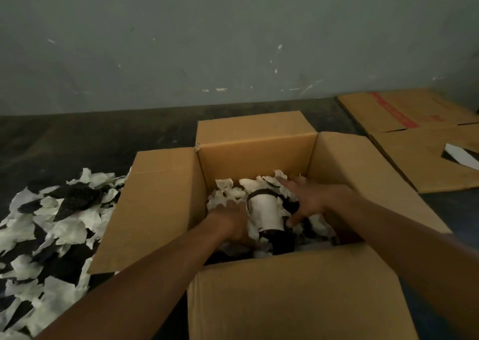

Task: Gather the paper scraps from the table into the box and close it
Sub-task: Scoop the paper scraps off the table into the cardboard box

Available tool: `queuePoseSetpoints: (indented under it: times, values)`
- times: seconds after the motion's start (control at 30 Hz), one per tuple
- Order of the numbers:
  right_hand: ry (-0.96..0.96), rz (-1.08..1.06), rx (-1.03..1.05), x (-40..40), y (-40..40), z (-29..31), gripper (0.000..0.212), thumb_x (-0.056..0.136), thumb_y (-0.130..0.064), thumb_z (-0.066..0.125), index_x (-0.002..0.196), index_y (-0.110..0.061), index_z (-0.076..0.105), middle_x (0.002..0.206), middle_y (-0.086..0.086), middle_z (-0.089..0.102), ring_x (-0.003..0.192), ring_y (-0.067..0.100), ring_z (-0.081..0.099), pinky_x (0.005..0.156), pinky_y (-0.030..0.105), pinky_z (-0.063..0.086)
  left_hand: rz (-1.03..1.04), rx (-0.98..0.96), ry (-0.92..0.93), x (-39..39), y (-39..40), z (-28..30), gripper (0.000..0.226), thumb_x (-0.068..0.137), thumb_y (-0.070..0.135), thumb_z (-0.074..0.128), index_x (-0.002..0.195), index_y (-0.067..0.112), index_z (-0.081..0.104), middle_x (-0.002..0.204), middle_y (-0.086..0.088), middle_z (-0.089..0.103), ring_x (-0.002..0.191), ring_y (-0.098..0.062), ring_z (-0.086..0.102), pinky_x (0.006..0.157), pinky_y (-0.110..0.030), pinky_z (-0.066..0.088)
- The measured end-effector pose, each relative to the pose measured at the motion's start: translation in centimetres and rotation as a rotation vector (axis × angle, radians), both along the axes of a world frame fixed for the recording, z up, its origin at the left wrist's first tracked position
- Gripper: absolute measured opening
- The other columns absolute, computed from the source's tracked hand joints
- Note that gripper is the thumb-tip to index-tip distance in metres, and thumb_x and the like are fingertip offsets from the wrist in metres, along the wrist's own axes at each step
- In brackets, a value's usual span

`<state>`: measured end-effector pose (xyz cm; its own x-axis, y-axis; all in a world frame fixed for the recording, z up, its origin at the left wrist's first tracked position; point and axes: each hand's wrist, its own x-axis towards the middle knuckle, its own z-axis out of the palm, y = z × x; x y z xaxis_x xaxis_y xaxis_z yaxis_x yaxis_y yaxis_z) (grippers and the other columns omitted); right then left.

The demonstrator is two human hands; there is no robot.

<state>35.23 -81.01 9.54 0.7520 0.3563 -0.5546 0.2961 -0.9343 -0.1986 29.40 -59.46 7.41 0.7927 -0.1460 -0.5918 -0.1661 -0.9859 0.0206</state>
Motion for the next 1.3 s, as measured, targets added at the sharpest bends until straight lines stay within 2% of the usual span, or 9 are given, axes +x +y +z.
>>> queuePoseSetpoints:
  times: [0.07, 0.13, 0.3, 0.43, 0.53, 0.63, 0.73, 0.9, 1.3]
  values:
    - [0.082, -0.023, -0.086, 0.0, 0.3, -0.8, 0.133, 0.061, -0.072, 0.071, 0.146, -0.036, -0.025, 0.159, 0.002, -0.022, 0.148, 0.031, -0.008, 0.118, 0.051, 0.014, 0.024, -0.062, 0.010, 0.6, 0.3, -1.1, 0.140, 0.058, 0.082, 0.066, 0.146, 0.032, -0.030, 0.162, -0.007, -0.022, 0.148, -0.042, -0.008, 0.117, -0.060, 0.013]
    - [0.138, -0.057, -0.146, -0.1, 0.1, -2.2, 0.134, 0.061, -0.075, 0.069, 0.146, -0.033, -0.025, 0.160, 0.003, -0.021, 0.148, 0.030, -0.005, 0.119, 0.048, 0.014, 0.030, -0.132, 0.014, 1.2, 0.4, -2.7, 0.140, 0.058, 0.083, 0.065, 0.140, 0.036, -0.038, 0.157, 0.001, -0.035, 0.146, -0.037, -0.024, 0.116, -0.065, 0.005]
    - [0.293, 0.025, -0.262, -0.9, -0.1, -5.0, 0.145, 0.038, -0.089, 0.066, 0.152, -0.032, -0.005, 0.162, 0.001, 0.007, 0.147, 0.028, 0.016, 0.117, 0.047, 0.022, -0.016, -0.151, 0.088, 0.5, -0.4, -5.4, 0.128, 0.072, 0.076, 0.060, 0.135, 0.038, -0.044, 0.159, 0.001, -0.029, 0.146, -0.038, -0.021, 0.117, -0.062, 0.007]
    - [0.251, -0.040, -0.029, 0.1, 0.0, -2.9, 0.125, 0.057, -0.079, 0.067, 0.152, -0.032, 0.000, 0.161, -0.003, 0.012, 0.147, 0.024, 0.015, 0.119, 0.045, 0.019, -0.043, -0.112, 0.052, 1.6, 0.9, -3.7, 0.132, 0.063, 0.080, 0.064, 0.143, 0.041, -0.033, 0.160, -0.001, -0.025, 0.148, -0.037, -0.015, 0.116, -0.063, 0.007]
    - [0.147, -0.063, 0.085, 0.7, 0.6, -0.4, 0.090, 0.082, -0.072, 0.047, 0.152, -0.025, 0.015, 0.156, -0.004, 0.023, 0.143, 0.021, 0.025, 0.116, 0.034, 0.022, -0.039, -0.143, 0.039, 1.6, 2.1, -1.2, 0.130, 0.058, 0.081, 0.065, 0.150, 0.038, -0.017, 0.164, -0.001, -0.012, 0.150, -0.032, 0.000, 0.118, -0.057, 0.015]
    - [-0.050, -0.173, 0.188, 1.0, 1.6, 1.4, 0.070, 0.093, -0.062, 0.036, 0.146, -0.018, 0.035, 0.151, 0.004, 0.038, 0.133, 0.025, 0.042, 0.105, 0.033, 0.035, -0.023, -0.274, -0.082, 1.0, 2.8, 2.4, 0.081, 0.090, 0.052, 0.057, 0.154, 0.021, 0.017, 0.159, -0.006, 0.026, 0.143, -0.027, 0.030, 0.115, -0.036, 0.028]
    - [-0.195, -0.211, 0.206, 1.0, 3.4, 2.9, 0.075, 0.093, -0.065, 0.030, 0.150, -0.016, 0.025, 0.157, 0.009, 0.025, 0.141, 0.030, 0.028, 0.113, 0.045, 0.028, 0.026, -0.254, -0.281, 0.4, 4.0, 5.3, 0.056, 0.099, 0.042, 0.045, 0.148, 0.018, 0.032, 0.152, -0.010, 0.038, 0.135, -0.029, 0.040, 0.110, -0.039, 0.035]
    - [-0.383, -0.185, 0.245, -1.0, 7.7, 5.5, 0.074, 0.093, -0.064, 0.027, 0.153, -0.027, 0.003, 0.162, 0.005, -0.007, 0.148, 0.031, -0.005, 0.115, 0.060, 0.012, 0.118, -0.166, -0.659, -1.5, 6.6, 8.4, 0.057, 0.100, 0.040, 0.037, 0.152, 0.019, 0.024, 0.161, -0.007, 0.019, 0.149, -0.027, 0.012, 0.120, -0.048, 0.011]
    - [-0.570, -0.127, 0.311, -12.2, 21.3, 7.7, 0.071, 0.094, -0.062, 0.030, 0.151, -0.035, -0.003, 0.162, 0.005, -0.009, 0.148, 0.031, -0.007, 0.116, 0.060, 0.007, 0.259, -0.096, -0.724, -12.4, 19.7, 10.6, 0.065, 0.100, 0.047, 0.031, 0.155, 0.023, 0.005, 0.164, -0.009, 0.003, 0.150, -0.036, 0.000, 0.120, -0.055, 0.006]
